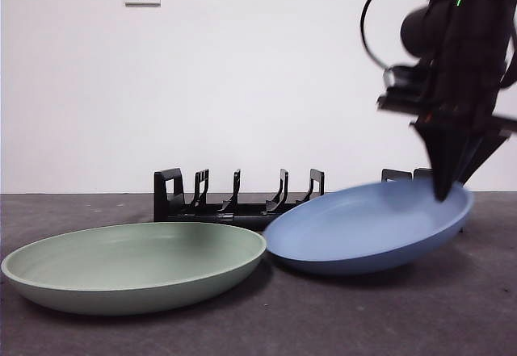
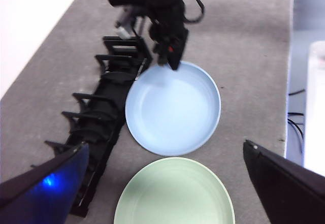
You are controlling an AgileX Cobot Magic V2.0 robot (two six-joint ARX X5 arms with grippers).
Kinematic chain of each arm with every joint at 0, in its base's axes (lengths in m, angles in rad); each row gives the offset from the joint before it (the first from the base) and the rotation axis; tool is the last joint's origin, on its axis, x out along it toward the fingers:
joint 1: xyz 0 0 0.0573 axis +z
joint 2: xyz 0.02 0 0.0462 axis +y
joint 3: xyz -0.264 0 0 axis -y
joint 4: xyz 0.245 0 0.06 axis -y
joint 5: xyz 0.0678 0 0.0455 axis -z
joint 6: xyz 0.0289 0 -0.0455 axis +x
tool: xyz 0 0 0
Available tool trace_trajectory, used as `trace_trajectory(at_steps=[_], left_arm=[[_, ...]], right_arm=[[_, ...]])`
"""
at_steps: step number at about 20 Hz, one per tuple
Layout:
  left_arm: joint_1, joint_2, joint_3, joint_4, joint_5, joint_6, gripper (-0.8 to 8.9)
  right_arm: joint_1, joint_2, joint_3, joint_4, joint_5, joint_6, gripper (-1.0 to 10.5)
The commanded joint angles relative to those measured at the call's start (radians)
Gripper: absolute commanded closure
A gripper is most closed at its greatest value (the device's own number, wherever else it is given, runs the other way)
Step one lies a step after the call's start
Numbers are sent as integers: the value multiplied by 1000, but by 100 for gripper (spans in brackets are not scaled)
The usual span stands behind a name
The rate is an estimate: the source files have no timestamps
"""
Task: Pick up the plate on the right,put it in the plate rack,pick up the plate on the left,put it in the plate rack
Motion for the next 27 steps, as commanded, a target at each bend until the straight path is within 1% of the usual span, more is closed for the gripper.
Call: trace_trajectory(at_steps=[1,4,6,8,9,11,12,13,14,15,17,18,19,20,23,25,27], left_arm=[[-36,20,-1,2,0,32,122],[-97,48,-1,3,-22,64,122],[-155,76,-1,2,-90,97,122],[-217,102,-1,3,-174,155,122],[-255,120,-1,8,-224,195,122],[-317,154,-1,32,-317,247,124],[-343,172,-1,50,-372,276,126],[-365,192,-1,77,-429,309,126],[-384,211,-1,112,-497,343,127],[-399,229,-1,154,-570,377,127],[-408,259,-1,253,-705,410,127],[-408,267,-1,295,-750,423,128],[-407,270,-1,325,-772,440,146],[-407,270,-1,351,-776,456,190],[-406,274,-1,393,-776,541,197],[-402,288,-1,393,-777,563,197],[-378,303,-1,394,-777,566,197]], right_arm=[[-15,-53,25,-50,20,-21,960],[-22,-117,101,-119,21,-21,960],[-22,-153,196,-186,1,-20,960],[-22,-171,311,-259,-17,-18,960],[-22,-171,385,-301,-17,-15,960],[-21,-171,509,-370,-31,-14,960],[-20,-171,554,-378,-66,-8,959],[-21,-172,592,-378,-121,12,960],[-21,-172,621,-378,-163,22,960],[-20,-172,639,-378,-177,24,960],[-18,-172,641,-378,-176,33,960],[-14,-171,640,-379,-176,39,960],[-11,-171,640,-378,-180,40,960],[-12,-171,640,-378,-183,41,960],[-11,-171,640,-379,-246,42,960],[13,-171,640,-379,-249,43,960],[46,-171,640,-379,-249,50,960]])
